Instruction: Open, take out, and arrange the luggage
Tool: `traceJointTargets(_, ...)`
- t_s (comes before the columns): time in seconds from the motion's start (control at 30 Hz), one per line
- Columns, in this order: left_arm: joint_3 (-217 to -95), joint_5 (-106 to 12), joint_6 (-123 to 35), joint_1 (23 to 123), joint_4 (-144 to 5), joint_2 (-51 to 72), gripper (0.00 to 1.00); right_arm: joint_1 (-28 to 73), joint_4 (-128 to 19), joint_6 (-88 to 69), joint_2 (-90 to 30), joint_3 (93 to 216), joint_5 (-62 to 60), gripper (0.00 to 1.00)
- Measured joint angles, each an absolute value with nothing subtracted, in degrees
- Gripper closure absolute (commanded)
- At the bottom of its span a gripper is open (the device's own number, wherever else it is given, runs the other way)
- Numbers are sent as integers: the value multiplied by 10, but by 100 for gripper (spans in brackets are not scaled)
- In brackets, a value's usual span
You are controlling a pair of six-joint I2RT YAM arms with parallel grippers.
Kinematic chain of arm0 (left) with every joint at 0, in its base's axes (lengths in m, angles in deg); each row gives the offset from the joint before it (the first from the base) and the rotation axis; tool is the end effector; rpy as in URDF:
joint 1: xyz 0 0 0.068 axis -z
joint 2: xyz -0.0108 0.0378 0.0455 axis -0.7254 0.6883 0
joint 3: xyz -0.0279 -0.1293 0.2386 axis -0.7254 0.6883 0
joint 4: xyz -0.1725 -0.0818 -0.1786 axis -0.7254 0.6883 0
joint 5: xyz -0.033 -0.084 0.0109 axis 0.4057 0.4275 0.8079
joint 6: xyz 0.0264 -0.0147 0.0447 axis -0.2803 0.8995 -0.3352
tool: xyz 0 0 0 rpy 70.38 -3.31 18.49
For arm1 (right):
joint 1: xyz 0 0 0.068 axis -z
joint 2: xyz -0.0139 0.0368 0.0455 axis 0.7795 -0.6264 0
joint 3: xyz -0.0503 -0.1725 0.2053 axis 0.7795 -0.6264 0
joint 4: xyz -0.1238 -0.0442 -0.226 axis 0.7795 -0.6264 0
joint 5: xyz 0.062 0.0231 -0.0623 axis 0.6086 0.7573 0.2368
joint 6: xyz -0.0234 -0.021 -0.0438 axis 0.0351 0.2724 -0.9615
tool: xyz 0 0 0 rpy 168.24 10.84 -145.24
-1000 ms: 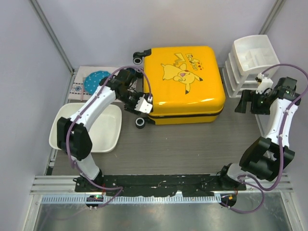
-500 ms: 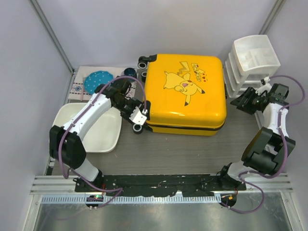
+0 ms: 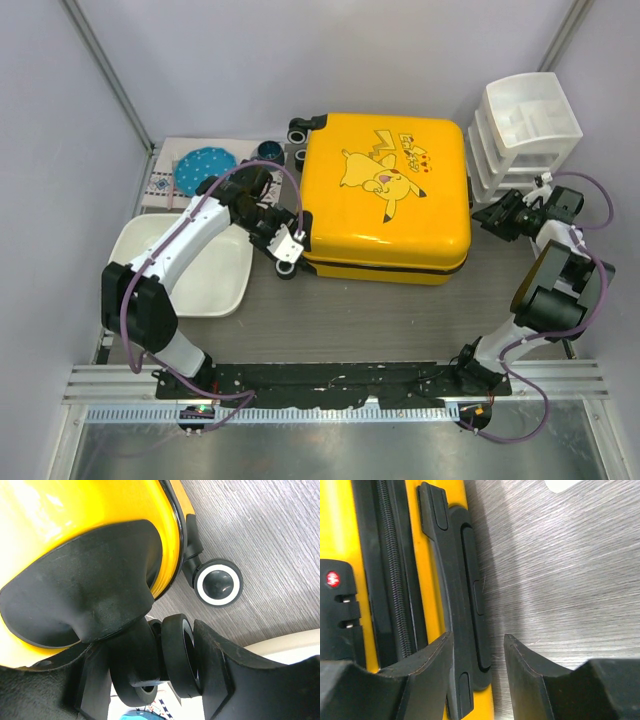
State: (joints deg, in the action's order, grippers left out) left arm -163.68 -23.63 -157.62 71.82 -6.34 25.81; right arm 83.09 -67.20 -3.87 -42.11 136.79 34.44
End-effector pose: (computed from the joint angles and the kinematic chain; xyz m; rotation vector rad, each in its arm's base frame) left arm 0.2690 -0.1479 0.2913 2.3275 1.0219 -0.3139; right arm 0.2970 -0.1563 0.2085 0.5373 2.1850 0.7163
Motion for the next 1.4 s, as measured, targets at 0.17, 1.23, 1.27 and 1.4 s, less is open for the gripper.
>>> traceJointTargets(0.17, -1637, -236, -1575, 718, -63, 259, 100, 818, -666, -41, -436, 1368, 347, 50)
traceJointTargets(1.23, -1600, -238, -959, 608, -122, 117, 0, 705, -678, -121, -374, 1342, 164, 99)
traceJointTargets(1.27, -1580, -249, -908, 601, -154, 84, 0, 705, -695, -124, -352, 1326, 158, 99)
traceJointTargets(1.4, -1513, -276, -792, 588, -222, 6, 0, 706, -780, -146, -264, 1281, 143, 97)
